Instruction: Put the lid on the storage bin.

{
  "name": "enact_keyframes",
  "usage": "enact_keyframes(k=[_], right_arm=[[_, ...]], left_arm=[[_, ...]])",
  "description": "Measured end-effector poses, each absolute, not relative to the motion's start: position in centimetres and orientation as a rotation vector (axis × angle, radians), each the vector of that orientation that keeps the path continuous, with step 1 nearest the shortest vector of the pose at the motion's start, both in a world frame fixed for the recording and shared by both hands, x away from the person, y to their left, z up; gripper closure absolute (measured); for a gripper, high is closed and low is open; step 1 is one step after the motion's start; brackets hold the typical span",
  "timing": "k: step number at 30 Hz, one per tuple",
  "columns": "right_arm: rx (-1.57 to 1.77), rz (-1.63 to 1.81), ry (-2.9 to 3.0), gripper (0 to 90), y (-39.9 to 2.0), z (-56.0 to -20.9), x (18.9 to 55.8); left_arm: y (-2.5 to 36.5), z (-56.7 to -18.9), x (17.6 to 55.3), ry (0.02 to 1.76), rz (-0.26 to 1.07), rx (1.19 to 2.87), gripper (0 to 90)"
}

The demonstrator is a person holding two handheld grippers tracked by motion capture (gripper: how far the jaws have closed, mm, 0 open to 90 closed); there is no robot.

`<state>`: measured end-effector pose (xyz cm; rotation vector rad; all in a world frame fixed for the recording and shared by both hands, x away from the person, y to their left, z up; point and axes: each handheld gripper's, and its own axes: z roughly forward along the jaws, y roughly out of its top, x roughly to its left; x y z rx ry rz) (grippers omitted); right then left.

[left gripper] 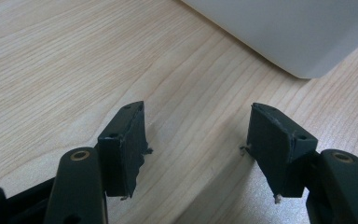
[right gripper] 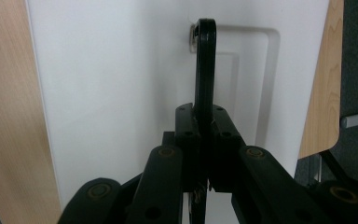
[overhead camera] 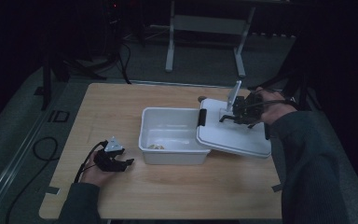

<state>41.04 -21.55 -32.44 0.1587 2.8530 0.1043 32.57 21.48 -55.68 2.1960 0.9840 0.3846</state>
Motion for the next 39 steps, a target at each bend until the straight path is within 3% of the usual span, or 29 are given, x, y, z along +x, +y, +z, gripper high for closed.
enact_keyframes(k=[39], right_arm=[[0.071,0.114,2.864,84.5,-16.4,-32.3,41.3]], left_arm=[[21.5,-55.7,32.6,0.979,0.384,2.197,37.6]])
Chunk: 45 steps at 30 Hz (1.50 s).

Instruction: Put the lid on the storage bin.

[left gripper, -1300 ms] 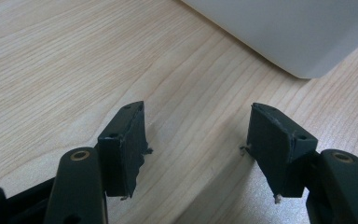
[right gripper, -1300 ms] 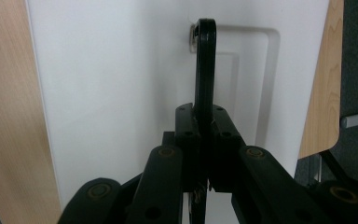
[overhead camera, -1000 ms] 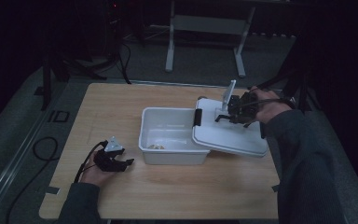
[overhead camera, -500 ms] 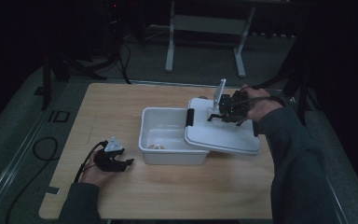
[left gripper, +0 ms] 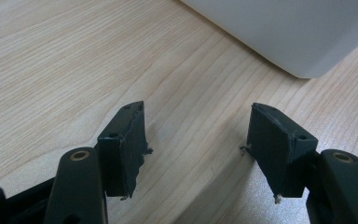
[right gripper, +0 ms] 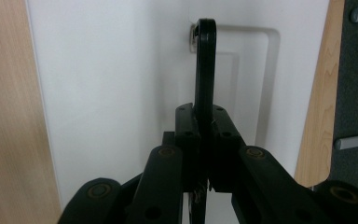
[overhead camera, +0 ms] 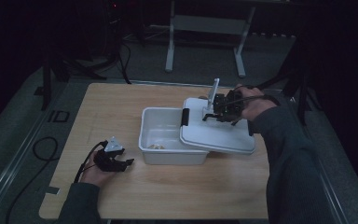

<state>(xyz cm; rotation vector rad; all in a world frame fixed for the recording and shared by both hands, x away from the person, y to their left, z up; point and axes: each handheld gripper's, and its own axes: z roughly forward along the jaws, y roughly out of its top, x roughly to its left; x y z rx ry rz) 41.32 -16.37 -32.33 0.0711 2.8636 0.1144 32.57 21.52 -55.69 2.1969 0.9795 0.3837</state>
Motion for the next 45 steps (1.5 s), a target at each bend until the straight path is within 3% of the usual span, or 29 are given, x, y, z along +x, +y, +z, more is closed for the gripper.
enact_keyframes(k=[45], right_arm=[[-0.005,0.146,2.861,84.5,-11.8,-32.0,41.2]], left_arm=[[21.5,-55.7,32.6,0.977,0.385,2.197,37.5]])
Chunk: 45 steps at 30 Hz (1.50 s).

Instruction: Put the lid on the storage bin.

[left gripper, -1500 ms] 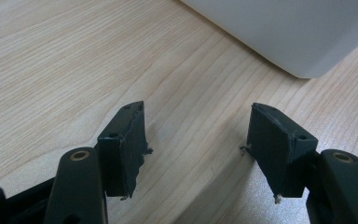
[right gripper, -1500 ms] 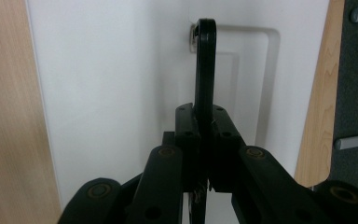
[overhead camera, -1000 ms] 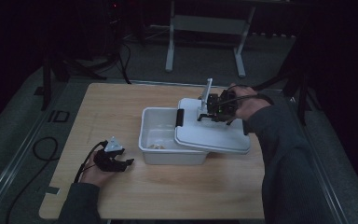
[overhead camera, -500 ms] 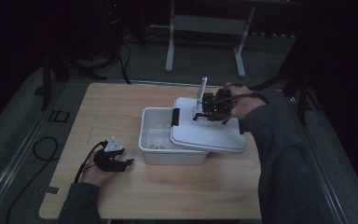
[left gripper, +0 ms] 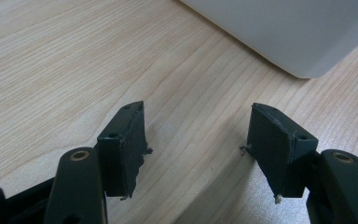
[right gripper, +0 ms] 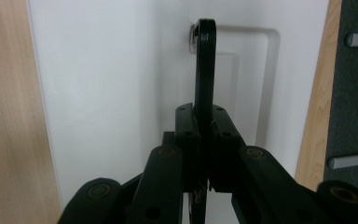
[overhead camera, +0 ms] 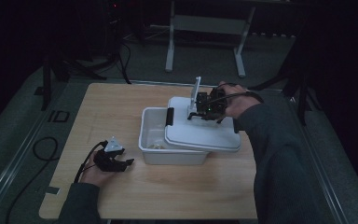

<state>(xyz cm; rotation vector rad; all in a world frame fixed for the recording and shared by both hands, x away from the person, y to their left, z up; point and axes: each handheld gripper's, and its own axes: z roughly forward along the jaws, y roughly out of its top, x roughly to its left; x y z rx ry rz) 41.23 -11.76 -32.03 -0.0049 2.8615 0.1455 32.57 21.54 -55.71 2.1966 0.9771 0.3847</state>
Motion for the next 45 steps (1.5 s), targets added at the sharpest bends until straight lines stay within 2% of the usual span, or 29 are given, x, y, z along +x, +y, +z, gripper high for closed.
enact_keyframes(k=[45], right_arm=[[-0.102,0.158,2.865,84.4,-6.5,-32.1,41.1]], left_arm=[[21.6,-55.7,32.6,0.974,0.384,2.197,37.2]])
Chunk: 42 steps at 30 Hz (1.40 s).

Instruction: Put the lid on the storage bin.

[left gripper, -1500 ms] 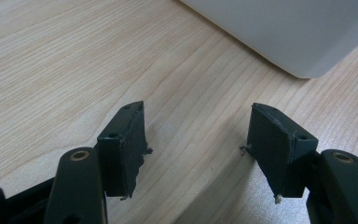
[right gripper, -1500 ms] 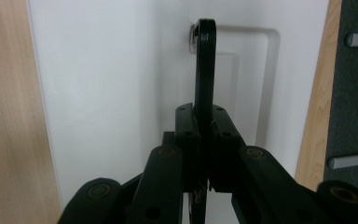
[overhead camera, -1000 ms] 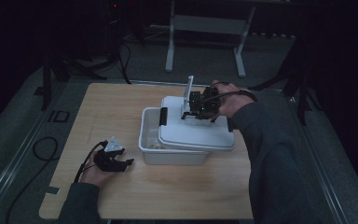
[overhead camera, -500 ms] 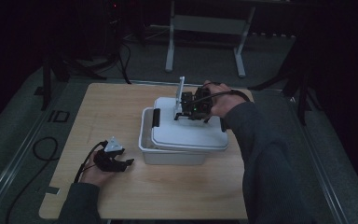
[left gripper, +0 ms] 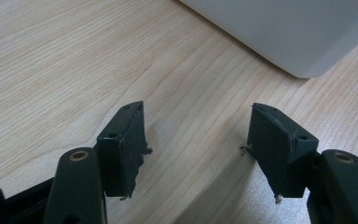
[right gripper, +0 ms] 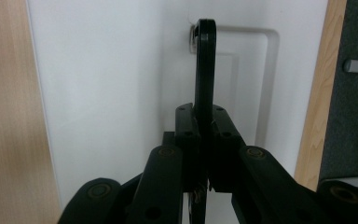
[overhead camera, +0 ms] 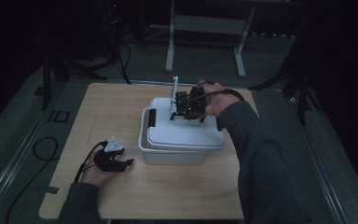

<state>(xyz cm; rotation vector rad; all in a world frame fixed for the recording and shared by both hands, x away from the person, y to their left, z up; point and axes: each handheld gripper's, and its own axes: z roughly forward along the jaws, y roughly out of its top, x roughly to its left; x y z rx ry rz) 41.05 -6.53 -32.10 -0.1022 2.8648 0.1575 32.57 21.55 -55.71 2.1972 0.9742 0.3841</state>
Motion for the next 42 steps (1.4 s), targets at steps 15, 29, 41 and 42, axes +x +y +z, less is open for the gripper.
enact_keyframes(k=[15,29,41,42], right_arm=[[-0.131,0.161,2.858,84.5,-4.9,-32.0,41.1],[-0.159,0.147,2.854,84.5,-3.5,-32.2,41.0],[-0.164,0.141,2.859,84.5,-2.8,-32.6,41.1],[-0.170,0.143,2.863,84.5,-2.7,-32.7,41.1]], left_arm=[[21.5,-55.7,32.6,0.976,0.385,2.197,37.2],[21.5,-55.7,32.5,0.977,0.387,2.193,37.2],[21.5,-55.7,32.5,0.975,0.386,2.194,37.2],[21.5,-55.7,32.5,0.975,0.386,2.194,37.2]])
